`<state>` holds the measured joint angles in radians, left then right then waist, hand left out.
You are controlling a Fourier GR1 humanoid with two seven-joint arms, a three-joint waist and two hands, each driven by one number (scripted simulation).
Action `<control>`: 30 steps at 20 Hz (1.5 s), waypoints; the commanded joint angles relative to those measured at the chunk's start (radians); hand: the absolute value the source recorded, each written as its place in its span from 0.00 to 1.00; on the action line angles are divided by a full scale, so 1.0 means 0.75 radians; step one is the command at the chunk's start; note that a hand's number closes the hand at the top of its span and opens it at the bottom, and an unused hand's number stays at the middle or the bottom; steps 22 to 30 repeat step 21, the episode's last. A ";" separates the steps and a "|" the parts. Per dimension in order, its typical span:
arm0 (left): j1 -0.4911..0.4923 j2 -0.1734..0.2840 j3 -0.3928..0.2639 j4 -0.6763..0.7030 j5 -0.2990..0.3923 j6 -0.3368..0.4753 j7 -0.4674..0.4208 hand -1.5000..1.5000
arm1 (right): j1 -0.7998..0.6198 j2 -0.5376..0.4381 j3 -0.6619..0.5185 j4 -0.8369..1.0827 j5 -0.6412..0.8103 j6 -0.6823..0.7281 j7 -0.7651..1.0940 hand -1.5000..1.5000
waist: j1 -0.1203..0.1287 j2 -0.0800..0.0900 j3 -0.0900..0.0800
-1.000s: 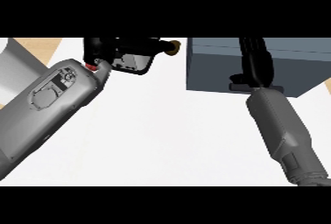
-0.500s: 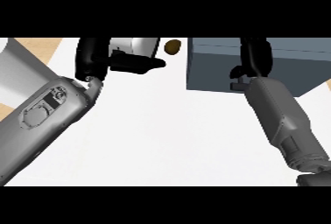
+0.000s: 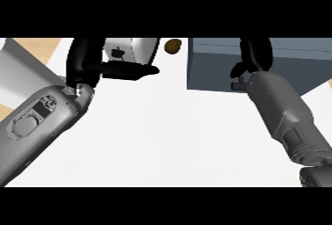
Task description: Pick up the can, place it into the drawer and close the drawer
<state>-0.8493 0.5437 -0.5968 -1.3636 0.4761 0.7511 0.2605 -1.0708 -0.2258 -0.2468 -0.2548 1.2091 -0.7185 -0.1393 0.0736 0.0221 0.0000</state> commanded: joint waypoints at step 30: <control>0.254 0.036 0.055 -0.153 -0.054 -0.007 -0.066 0.00 | -0.177 0.169 -0.565 -0.074 -0.714 0.306 -0.474 0.00 | -0.021 -0.007 0.002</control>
